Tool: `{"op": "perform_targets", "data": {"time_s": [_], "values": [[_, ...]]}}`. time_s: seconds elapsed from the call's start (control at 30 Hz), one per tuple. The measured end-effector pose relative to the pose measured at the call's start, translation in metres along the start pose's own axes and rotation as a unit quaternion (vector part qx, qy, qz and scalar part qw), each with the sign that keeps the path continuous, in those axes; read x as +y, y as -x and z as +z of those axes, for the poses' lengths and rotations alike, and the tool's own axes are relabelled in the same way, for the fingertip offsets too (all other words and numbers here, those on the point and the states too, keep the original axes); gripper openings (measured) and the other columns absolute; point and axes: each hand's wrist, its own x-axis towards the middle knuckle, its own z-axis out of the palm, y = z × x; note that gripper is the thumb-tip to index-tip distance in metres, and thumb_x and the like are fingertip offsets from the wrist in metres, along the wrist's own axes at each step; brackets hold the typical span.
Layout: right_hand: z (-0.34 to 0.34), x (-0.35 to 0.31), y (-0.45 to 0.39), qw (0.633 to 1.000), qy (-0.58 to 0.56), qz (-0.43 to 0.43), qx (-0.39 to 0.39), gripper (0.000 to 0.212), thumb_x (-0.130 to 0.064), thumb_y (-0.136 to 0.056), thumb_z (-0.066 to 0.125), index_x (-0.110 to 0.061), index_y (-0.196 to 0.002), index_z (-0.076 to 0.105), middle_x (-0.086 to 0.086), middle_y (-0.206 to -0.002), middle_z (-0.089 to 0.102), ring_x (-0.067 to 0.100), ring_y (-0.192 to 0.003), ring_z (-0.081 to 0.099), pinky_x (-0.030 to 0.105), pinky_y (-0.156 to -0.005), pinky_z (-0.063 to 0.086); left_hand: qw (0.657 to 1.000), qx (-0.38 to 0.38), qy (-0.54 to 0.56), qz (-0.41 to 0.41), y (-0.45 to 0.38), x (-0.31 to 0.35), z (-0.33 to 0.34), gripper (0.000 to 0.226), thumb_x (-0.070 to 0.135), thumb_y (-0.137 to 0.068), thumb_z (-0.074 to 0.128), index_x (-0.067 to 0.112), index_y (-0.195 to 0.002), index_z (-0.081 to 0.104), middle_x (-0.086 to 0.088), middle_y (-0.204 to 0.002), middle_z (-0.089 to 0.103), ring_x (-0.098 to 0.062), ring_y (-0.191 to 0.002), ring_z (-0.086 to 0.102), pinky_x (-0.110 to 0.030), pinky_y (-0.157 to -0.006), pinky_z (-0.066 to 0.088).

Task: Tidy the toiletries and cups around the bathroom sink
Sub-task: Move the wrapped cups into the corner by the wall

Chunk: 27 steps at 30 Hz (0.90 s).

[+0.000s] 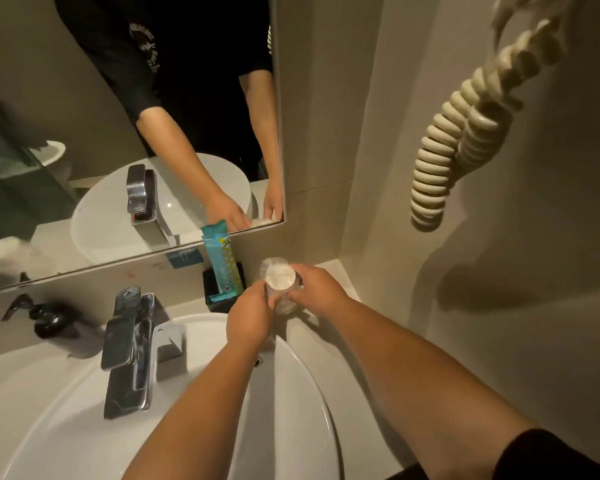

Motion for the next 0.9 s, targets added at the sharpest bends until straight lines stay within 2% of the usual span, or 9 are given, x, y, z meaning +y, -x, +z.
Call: {"op": "perform_targets", "data": {"time_s": [0.1,0.27,0.4,0.5,0.67,0.77,0.9], "values": [[0.003,0.005,-0.013,1.000,-0.004,0.005,-0.007,0.051,-0.018,-0.077,0.072,-0.019,-0.126,0.058,0.005,-0.118,0.065,0.024,-0.106,0.060,0.029,-0.085,0.045,0.999,-0.002,-0.028,-0.028,-0.009,0.004,0.007,0.022,0.034,-0.096,0.051,0.018,-0.110,0.058,-0.004,-0.098,0.067,-0.026,-0.087,0.061,-0.031,-0.067,0.038],[0.006,0.014,-0.026,1.000,0.003,0.007,-0.016,0.044,-0.014,-0.078,0.069,-0.016,-0.121,0.060,0.008,-0.115,0.065,0.023,-0.096,0.058,0.025,-0.077,0.038,0.992,-0.012,-0.112,-0.053,-0.017,0.005,0.018,0.016,0.029,-0.096,0.049,0.016,-0.102,0.055,-0.007,-0.095,0.066,-0.027,-0.082,0.060,-0.033,-0.062,0.039],[0.008,0.018,-0.032,1.000,0.006,0.012,-0.021,0.051,-0.016,-0.080,0.071,-0.016,-0.129,0.056,0.008,-0.121,0.064,0.026,-0.106,0.059,0.028,-0.085,0.042,0.988,-0.011,-0.143,-0.058,-0.020,0.005,0.021,0.017,0.028,-0.097,0.048,0.016,-0.107,0.055,-0.007,-0.098,0.066,-0.029,-0.086,0.064,-0.032,-0.063,0.041],[0.010,0.021,-0.035,1.000,0.008,0.017,-0.025,0.052,-0.018,-0.081,0.071,-0.016,-0.130,0.055,0.008,-0.122,0.064,0.026,-0.105,0.059,0.027,-0.084,0.041,0.984,-0.016,-0.163,-0.064,-0.021,0.008,0.022,0.019,0.026,-0.097,0.049,0.015,-0.111,0.055,-0.007,-0.100,0.066,-0.028,-0.088,0.064,-0.032,-0.063,0.041],[0.009,0.019,-0.037,0.999,0.025,0.027,-0.036,0.053,-0.020,-0.081,0.072,-0.016,-0.131,0.053,0.008,-0.121,0.065,0.028,-0.106,0.060,0.030,-0.087,0.045,0.986,-0.014,-0.153,-0.071,-0.019,0.009,0.020,0.021,0.030,-0.097,0.049,0.015,-0.110,0.055,-0.006,-0.094,0.064,-0.024,-0.078,0.058,-0.032,-0.062,0.039],[0.003,0.014,-0.036,0.997,0.063,0.036,-0.037,0.066,-0.026,-0.081,0.072,-0.015,-0.140,0.043,0.011,-0.130,0.061,0.030,-0.117,0.057,0.034,-0.096,0.047,0.988,-0.016,-0.130,-0.086,-0.018,0.010,0.020,0.025,0.032,-0.098,0.048,0.012,-0.111,0.051,-0.005,-0.088,0.058,-0.023,-0.073,0.052,-0.033,-0.061,0.038],[-0.010,0.007,-0.023,0.994,0.090,0.048,-0.047,0.082,-0.027,-0.085,0.071,-0.010,-0.150,0.025,0.015,-0.144,0.049,0.031,-0.131,0.047,0.036,-0.105,0.041,0.992,-0.027,-0.094,-0.078,-0.012,0.010,0.018,0.039,0.038,-0.098,0.047,0.009,-0.123,0.042,-0.012,-0.108,0.062,-0.030,-0.089,0.063,-0.034,-0.063,0.041]]}}
